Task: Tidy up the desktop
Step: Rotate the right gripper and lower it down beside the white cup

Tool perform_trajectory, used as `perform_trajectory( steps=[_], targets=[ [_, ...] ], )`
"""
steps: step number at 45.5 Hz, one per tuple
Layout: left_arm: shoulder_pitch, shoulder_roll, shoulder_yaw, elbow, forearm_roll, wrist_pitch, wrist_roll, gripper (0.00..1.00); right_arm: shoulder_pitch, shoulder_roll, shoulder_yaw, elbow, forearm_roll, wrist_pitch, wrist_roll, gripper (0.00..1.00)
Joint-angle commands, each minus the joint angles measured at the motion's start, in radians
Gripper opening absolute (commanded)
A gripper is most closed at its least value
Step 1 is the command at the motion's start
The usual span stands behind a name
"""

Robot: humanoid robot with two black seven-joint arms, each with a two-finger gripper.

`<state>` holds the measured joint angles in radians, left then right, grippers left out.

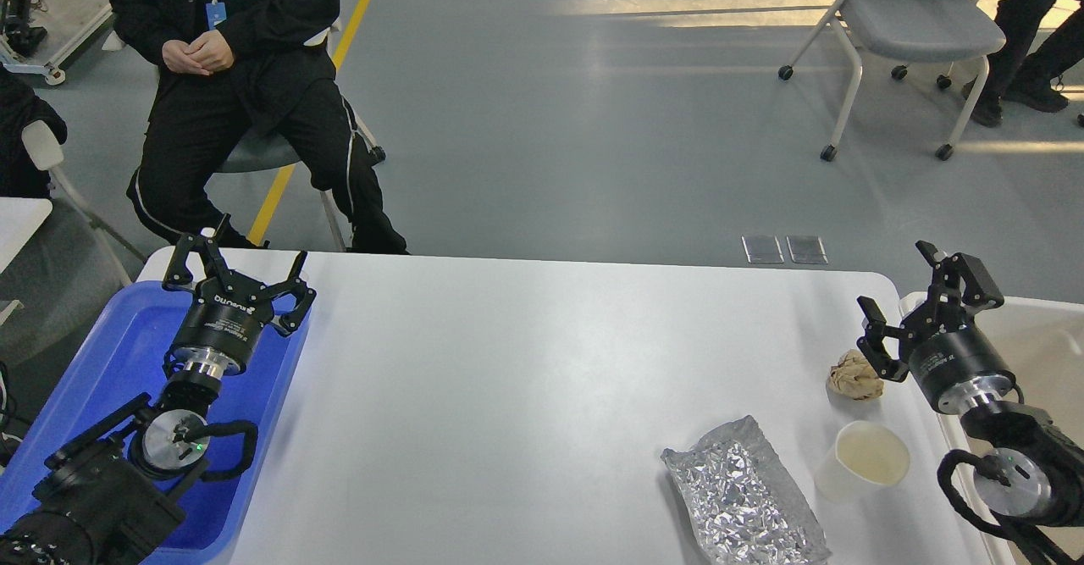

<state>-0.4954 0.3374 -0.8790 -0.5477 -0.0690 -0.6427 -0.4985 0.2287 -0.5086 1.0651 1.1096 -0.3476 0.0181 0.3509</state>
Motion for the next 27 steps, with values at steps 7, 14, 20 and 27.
perform_trajectory(
  steps=[7, 14, 20, 27],
  targets=[
    [0.001, 0.000, 0.000, 0.000, 0.000, 0.000, 0.000, 1.00, -0.012, -0.113, 0.000, 0.133, 0.012, -0.024, -0.082, 1.00],
    [0.001, 0.000, 0.000, 0.000, 0.000, 0.000, 0.000, 1.00, 0.012, -0.171, -0.042, 0.142, -0.016, -0.020, -0.105, 1.00],
    [0.001, 0.000, 0.000, 0.000, 0.000, 0.000, 0.000, 1.00, 0.084, -0.263, -0.181, 0.180, -0.122, -0.017, -0.167, 1.00],
    [0.000, 0.000, 0.000, 0.000, 0.000, 0.000, 0.000, 1.00, 0.173, -0.421, -0.355, 0.274, -0.270, -0.009, -0.194, 1.00]
  ],
)
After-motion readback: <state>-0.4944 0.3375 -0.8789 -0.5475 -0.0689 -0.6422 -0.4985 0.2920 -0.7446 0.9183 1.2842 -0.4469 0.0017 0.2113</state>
